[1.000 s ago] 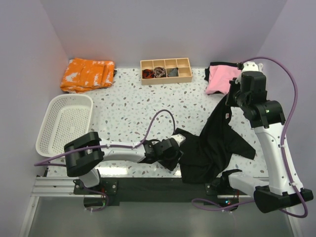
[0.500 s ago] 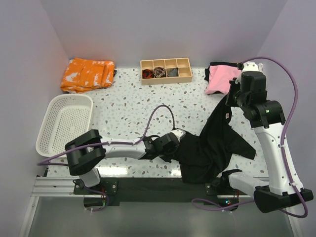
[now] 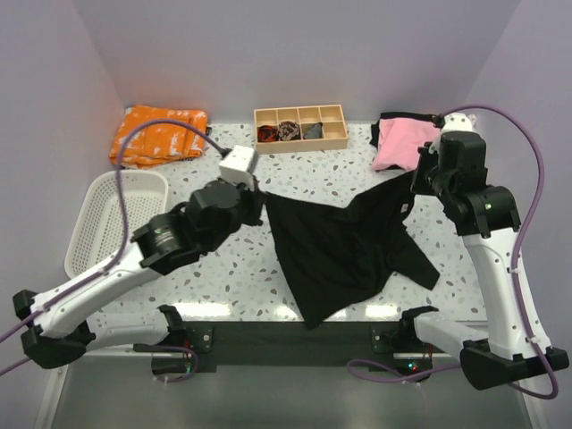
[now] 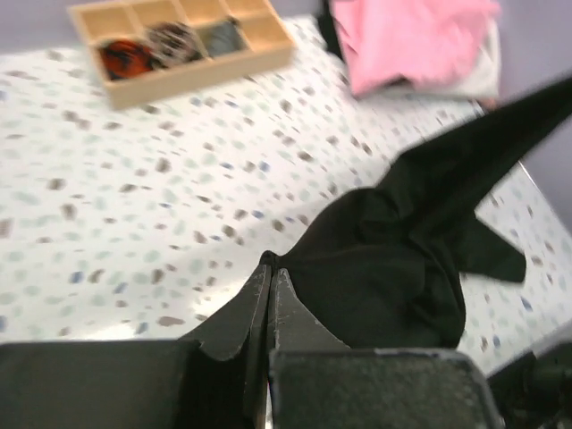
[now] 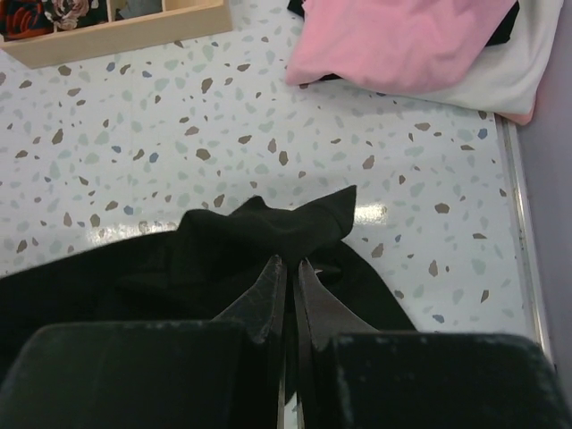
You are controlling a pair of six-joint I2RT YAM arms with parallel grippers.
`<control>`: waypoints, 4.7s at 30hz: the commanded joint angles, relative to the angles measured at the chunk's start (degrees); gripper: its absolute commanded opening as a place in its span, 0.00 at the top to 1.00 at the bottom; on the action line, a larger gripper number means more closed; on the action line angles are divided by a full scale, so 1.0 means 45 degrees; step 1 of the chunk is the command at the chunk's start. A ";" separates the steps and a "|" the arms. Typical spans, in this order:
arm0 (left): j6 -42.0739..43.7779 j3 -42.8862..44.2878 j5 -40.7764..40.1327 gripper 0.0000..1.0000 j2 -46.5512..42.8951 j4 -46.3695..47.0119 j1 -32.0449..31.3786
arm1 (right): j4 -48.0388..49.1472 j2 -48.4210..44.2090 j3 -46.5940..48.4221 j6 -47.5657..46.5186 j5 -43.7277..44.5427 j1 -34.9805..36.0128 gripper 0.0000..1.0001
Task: Fold and stack the t-shirts
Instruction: Flatten out the tshirt
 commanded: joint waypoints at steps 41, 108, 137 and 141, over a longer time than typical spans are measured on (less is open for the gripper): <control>0.2586 0.0982 -0.3969 0.48 0.7806 0.7375 1.0153 | 0.6867 0.8842 0.1316 0.1099 -0.0981 -0.0218 0.01; -0.1459 -0.4471 -0.0784 0.53 0.5262 0.0032 0.7457 | -0.5790 -0.2003 -0.7099 0.4536 -0.2234 0.2594 0.39; -0.0736 -0.3182 0.1089 0.50 0.7742 0.3819 0.7496 | 0.4738 0.5652 -0.5004 0.3758 -0.0723 0.0504 0.20; -0.0775 -0.3006 0.1246 0.62 0.8113 0.4016 0.7497 | 0.4855 0.6236 -0.5004 0.3542 -0.0860 0.0426 0.20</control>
